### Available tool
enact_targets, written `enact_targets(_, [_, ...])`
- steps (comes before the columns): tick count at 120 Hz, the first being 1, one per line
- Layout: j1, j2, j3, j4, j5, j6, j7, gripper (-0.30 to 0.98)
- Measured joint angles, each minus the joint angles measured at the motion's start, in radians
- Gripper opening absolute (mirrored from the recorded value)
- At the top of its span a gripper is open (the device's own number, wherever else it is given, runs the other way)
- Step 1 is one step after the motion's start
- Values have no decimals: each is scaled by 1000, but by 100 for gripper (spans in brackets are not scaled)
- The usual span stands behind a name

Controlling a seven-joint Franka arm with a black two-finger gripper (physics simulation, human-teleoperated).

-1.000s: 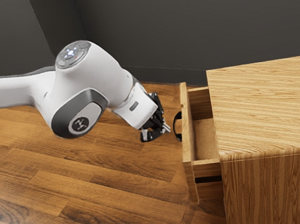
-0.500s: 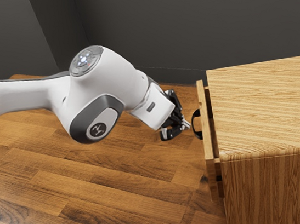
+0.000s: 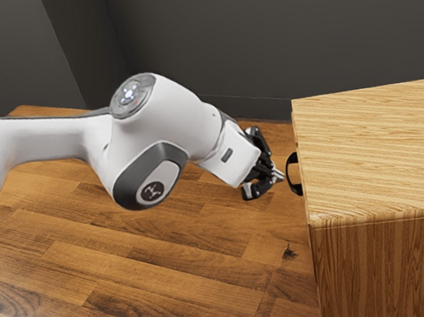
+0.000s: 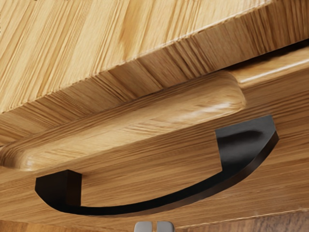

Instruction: Push the drawer handle with one arm to close the drawer

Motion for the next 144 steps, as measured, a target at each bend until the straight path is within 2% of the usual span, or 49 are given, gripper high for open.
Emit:
enact_targets(34, [-4, 9, 4, 16, 4, -12, -14, -10])
enact_targets(58, [-6, -36, 28, 56, 26, -206, -30, -10])
enact_targets(88, [9, -42, 86, 277, 32, -552, -62, -10])
enact_targets(116, [7, -44, 101, 339, 34, -849, -152, 38])
enact_targets(129, [5, -46, 104, 337, 34, -915, -191, 50])
enact_targets(144, [5, -52, 105, 332, 34, -958, -228, 58])
